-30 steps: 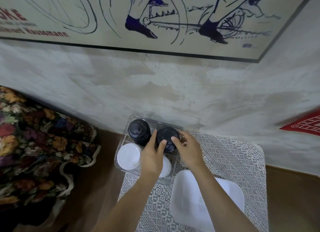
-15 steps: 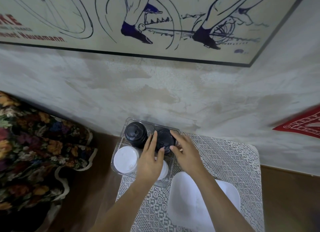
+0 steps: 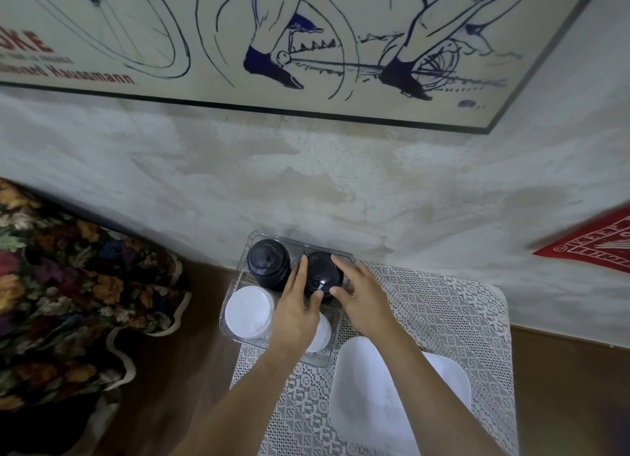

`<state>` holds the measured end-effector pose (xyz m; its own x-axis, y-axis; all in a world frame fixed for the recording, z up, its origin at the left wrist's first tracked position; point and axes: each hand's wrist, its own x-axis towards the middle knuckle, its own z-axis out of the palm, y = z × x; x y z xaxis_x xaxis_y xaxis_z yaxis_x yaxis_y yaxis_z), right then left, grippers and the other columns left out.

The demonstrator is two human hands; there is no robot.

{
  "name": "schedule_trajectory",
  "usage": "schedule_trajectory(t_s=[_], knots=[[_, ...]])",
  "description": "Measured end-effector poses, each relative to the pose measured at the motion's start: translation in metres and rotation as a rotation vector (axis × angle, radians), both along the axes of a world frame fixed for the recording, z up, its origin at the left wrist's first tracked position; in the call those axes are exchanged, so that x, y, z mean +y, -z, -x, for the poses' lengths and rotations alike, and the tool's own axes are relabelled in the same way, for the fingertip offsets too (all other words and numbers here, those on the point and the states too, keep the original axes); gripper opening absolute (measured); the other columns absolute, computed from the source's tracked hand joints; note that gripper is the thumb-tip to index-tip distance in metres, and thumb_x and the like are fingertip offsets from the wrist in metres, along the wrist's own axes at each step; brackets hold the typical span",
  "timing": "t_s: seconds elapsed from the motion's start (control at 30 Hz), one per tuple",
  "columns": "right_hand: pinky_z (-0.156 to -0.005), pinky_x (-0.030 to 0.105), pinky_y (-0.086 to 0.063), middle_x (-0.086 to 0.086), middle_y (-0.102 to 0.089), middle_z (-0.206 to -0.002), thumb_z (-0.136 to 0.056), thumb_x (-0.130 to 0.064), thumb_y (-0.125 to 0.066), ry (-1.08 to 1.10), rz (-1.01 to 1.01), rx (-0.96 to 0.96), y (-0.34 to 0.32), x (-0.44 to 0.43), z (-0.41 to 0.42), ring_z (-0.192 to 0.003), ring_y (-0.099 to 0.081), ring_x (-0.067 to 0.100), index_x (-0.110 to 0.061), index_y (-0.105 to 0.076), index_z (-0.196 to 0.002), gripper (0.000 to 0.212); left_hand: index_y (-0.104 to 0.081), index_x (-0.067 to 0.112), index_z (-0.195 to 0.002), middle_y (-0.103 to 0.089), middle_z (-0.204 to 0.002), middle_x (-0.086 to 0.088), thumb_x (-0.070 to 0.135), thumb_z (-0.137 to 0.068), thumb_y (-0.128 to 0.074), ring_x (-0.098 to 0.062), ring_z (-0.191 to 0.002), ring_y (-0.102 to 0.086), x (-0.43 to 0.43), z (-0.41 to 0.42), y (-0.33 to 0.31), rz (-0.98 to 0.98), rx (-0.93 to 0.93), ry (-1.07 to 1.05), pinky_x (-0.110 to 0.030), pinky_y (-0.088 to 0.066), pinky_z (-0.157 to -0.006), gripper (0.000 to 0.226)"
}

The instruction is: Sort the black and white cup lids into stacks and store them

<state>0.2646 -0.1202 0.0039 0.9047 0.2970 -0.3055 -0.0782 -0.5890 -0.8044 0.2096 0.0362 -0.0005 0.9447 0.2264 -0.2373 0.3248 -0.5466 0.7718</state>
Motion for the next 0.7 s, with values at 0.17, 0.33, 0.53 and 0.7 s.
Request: schedule_trajectory(t_s=[0.17, 0.33, 0.53, 0.7], knots=[[-0.104, 0.041, -0.05, -0.012, -0.048, -0.13, -0.097, -0.02, -0.069, 0.037, -0.033, 0.004, 0.001, 0.001, 0.004, -0.114, -0.061, 0.014, -0.039, -0.045, -0.153, 0.064, -0.015, 0.046, -0.161, -0.024, -0.17, 0.009, 0.027, -0.104, -0.056, -0.023, -0.144, -0.046, -0.002, 0.001, 0.004, -0.004, -0.007, 0.018, -0.041, -0.046, -0.11, 0.073], [-0.108, 0.036, -0.046, -0.007, -0.054, -0.146, -0.098, -0.024, -0.068, 0.101, 0.008, -0.052, -0.007, 0.005, 0.014, -0.122, -0.06, 0.015, -0.035, -0.047, -0.153, 0.06, -0.024, 0.036, -0.162, -0.031, -0.167, 0.0, 0.031, -0.104, -0.058, -0.025, -0.145, -0.044, 0.0, 0.006, 0.003, -0.046, -0.061, -0.014, -0.044, -0.046, -0.111, 0.067], [-0.098, 0.03, -0.041, 0.001, -0.055, -0.147, -0.102, -0.025, -0.063, 0.12, 0.099, -0.106, -0.016, 0.013, 0.025, -0.128, -0.056, 0.02, -0.031, -0.043, -0.155, 0.057, -0.021, 0.036, -0.163, -0.033, -0.166, 0.001, 0.03, -0.104, -0.059, -0.024, -0.148, -0.039, 0.005, 0.012, 0.004, -0.09, -0.062, 0.04, -0.043, -0.042, -0.115, 0.07], [-0.098, 0.034, -0.046, 0.002, -0.059, -0.143, -0.104, -0.03, -0.059, 0.091, 0.151, -0.141, -0.017, 0.012, 0.03, -0.127, -0.058, 0.023, -0.03, -0.04, -0.157, 0.057, -0.02, 0.036, -0.163, -0.037, -0.163, -0.002, 0.027, -0.104, -0.058, -0.027, -0.145, -0.044, 0.004, 0.01, 0.005, -0.12, -0.038, 0.031, -0.048, -0.046, -0.111, 0.071]])
